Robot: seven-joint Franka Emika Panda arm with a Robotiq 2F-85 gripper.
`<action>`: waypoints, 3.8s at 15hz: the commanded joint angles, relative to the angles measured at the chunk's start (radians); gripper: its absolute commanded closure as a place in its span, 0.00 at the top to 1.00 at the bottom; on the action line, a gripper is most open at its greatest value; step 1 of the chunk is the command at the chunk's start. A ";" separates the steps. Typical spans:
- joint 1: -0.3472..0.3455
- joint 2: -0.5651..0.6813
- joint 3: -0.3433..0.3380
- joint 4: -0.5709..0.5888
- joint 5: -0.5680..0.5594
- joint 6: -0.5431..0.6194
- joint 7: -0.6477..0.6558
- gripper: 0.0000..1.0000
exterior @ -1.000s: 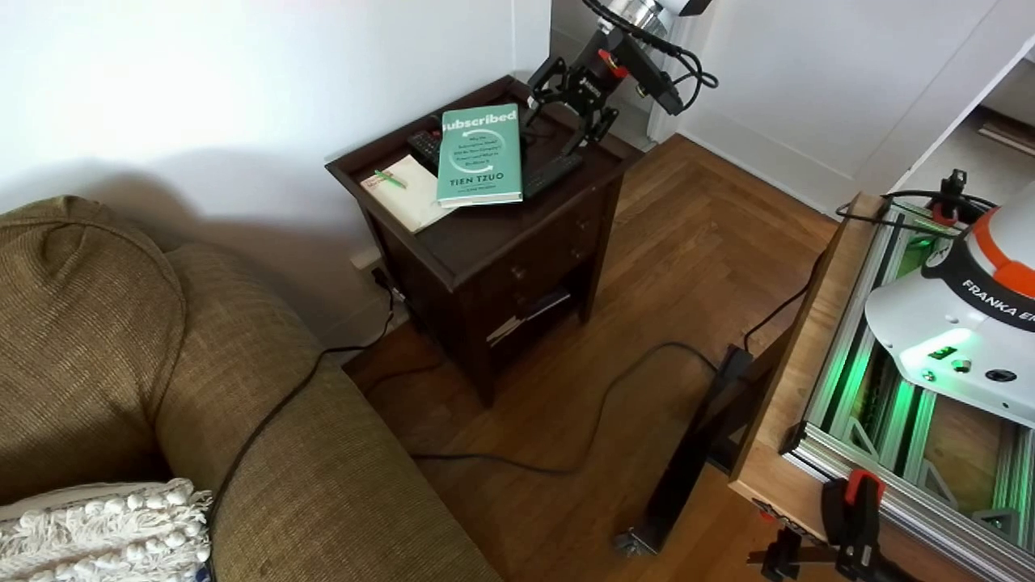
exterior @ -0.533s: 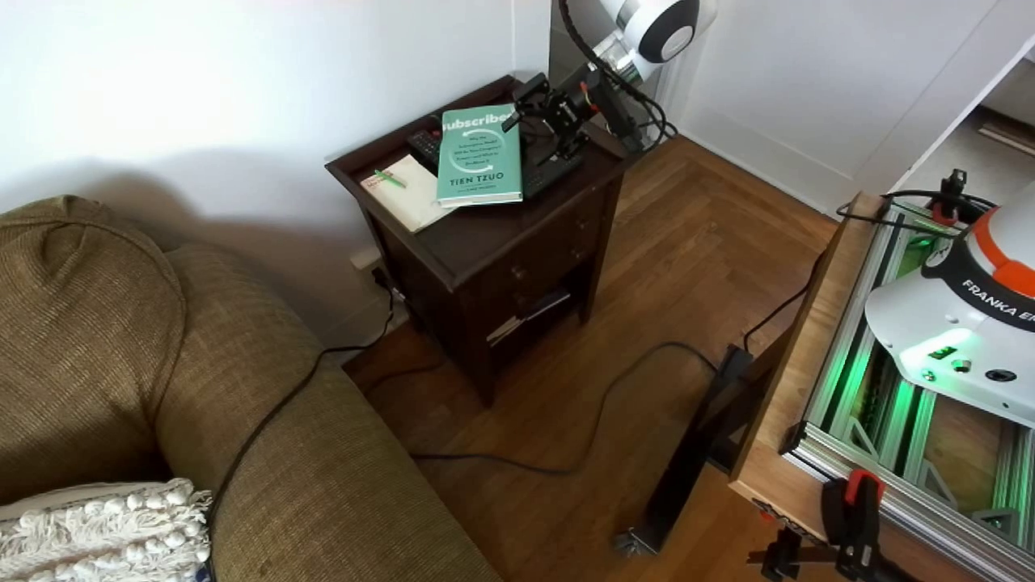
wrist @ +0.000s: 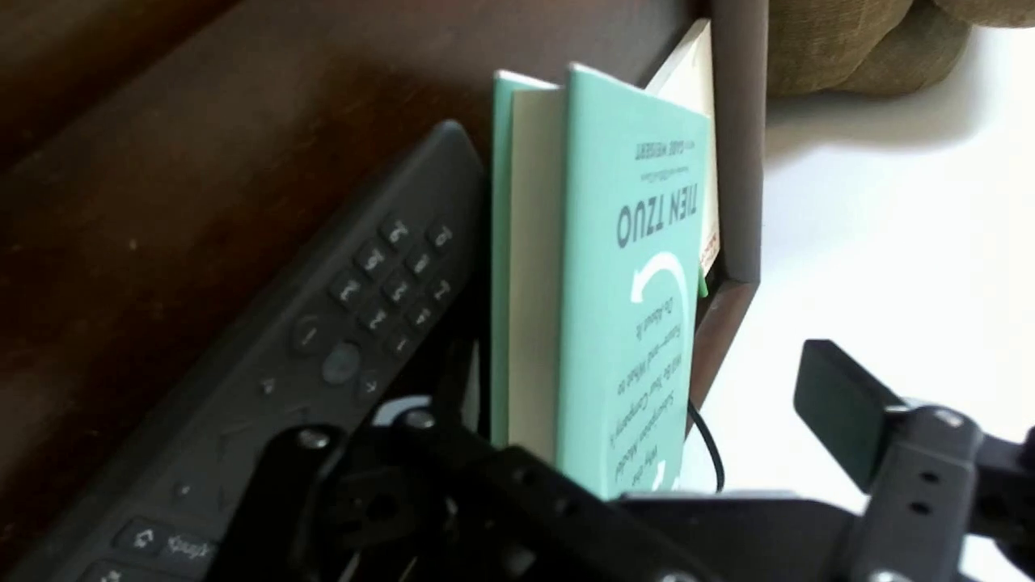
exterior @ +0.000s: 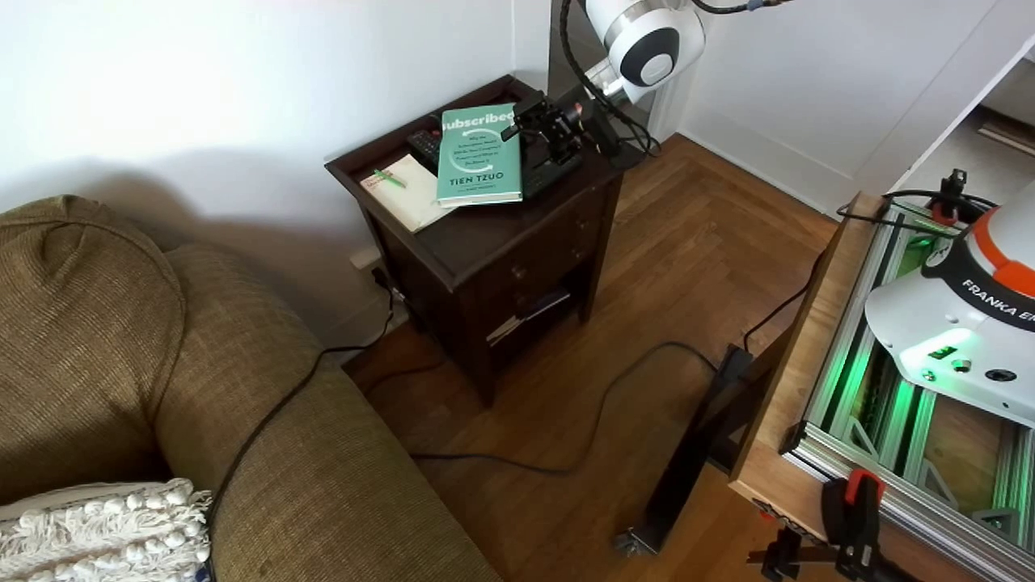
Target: Move the book to the left
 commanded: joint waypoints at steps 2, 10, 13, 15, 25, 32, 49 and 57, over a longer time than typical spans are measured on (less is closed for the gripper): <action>0.034 0.058 -0.029 0.068 0.110 -0.001 -0.076 1.00; 0.065 0.114 -0.058 0.136 0.177 0.024 -0.074 1.00; 0.060 0.125 -0.060 0.147 0.171 0.010 -0.057 1.00; 0.054 0.140 -0.053 0.157 0.164 -0.001 -0.021 1.00; 0.021 0.186 -0.049 0.205 0.165 -0.077 0.154 0.40; -0.033 0.110 -0.063 0.156 0.123 -0.244 0.235 0.07; 0.086 -0.039 -0.011 0.161 -0.284 -0.428 0.224 0.08; 0.160 0.066 0.010 0.331 -0.392 -0.183 0.263 0.08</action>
